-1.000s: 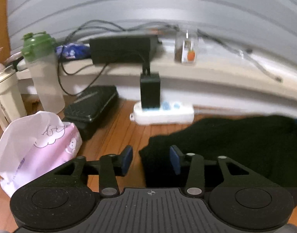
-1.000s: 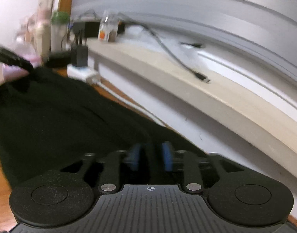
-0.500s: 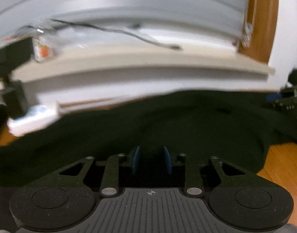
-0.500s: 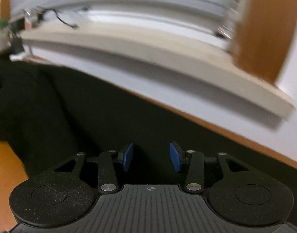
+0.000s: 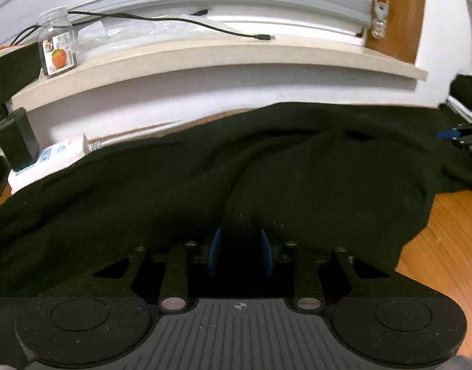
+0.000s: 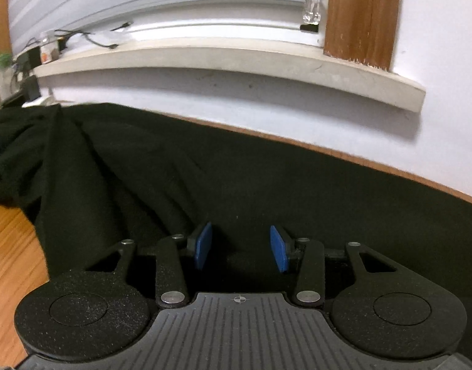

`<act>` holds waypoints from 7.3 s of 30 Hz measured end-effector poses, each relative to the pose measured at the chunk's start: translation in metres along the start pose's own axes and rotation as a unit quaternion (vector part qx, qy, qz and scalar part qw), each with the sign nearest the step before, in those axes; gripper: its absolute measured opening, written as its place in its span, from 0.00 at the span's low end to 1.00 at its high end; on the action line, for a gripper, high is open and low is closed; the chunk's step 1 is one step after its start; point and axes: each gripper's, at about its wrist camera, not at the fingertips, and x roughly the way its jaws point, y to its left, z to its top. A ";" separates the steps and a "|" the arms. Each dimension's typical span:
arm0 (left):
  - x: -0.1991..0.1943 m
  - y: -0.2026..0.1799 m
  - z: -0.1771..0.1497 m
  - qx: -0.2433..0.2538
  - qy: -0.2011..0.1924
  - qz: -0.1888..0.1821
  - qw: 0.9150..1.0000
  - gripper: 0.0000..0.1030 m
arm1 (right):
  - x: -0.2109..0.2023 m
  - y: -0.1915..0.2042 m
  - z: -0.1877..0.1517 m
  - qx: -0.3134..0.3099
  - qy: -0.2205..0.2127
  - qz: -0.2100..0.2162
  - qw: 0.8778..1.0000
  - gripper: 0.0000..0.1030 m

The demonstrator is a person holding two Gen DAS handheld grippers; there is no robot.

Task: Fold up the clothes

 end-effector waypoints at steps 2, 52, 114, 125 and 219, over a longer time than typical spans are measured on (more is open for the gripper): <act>-0.007 0.003 -0.007 -0.002 -0.001 -0.007 1.000 0.30 | -0.014 0.003 -0.009 -0.002 0.000 0.004 1.000 0.41; 0.062 -0.224 0.052 0.386 -0.070 -0.044 0.919 0.48 | -0.100 0.002 -0.052 0.000 -0.067 -0.057 0.996 0.49; 0.087 -0.227 0.110 0.245 -0.054 -0.099 0.963 0.10 | -0.307 -0.094 -0.126 -0.058 -0.030 -0.325 0.944 0.02; 0.073 -0.201 0.169 0.212 -0.085 -0.106 0.968 0.06 | -0.285 -0.148 0.008 -0.087 -0.079 -0.360 0.925 0.02; 0.007 0.050 0.068 0.050 -0.094 0.079 0.991 0.47 | -0.085 -0.173 -0.080 0.128 -0.025 -0.149 0.980 0.62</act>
